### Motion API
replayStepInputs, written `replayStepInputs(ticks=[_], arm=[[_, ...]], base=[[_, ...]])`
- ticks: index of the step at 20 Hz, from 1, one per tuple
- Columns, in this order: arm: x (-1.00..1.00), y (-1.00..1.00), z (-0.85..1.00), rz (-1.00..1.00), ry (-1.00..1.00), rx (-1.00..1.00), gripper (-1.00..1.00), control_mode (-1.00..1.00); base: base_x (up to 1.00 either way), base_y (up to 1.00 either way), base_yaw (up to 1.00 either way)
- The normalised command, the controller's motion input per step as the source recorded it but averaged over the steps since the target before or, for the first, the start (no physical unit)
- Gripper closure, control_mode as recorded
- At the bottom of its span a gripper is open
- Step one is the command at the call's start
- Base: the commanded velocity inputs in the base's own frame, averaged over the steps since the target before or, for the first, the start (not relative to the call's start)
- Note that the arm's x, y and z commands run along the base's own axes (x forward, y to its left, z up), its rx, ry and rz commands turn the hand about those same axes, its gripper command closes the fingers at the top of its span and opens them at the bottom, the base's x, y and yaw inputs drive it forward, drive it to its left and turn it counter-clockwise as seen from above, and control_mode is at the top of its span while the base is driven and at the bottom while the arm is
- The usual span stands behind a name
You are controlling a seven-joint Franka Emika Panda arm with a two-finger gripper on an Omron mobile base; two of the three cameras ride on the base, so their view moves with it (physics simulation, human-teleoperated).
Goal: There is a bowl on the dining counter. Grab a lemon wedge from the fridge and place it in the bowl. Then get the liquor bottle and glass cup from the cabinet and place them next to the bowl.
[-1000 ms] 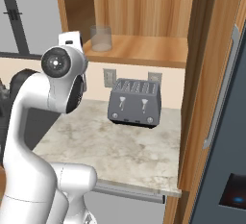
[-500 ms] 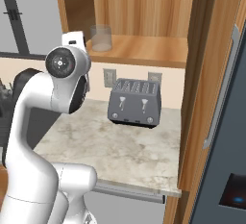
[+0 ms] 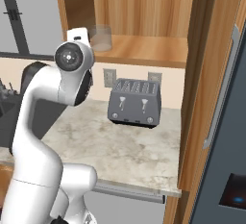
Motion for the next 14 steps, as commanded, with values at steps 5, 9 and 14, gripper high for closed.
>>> replayStepInputs(ticks=[5, 9, 14], arm=[[0.49, 0.00, 0.21, 0.07, 0.00, 0.00, -1.00, -1.00], [0.43, 0.00, 0.32, 0.08, 0.00, -0.02, -1.00, -1.00], [0.24, 0.00, 0.22, 0.07, 0.00, -0.08, -1.00, -1.00]], base=[[0.00, 0.00, 0.00], [0.00, 0.00, 0.00], [0.00, 0.00, 0.00]])
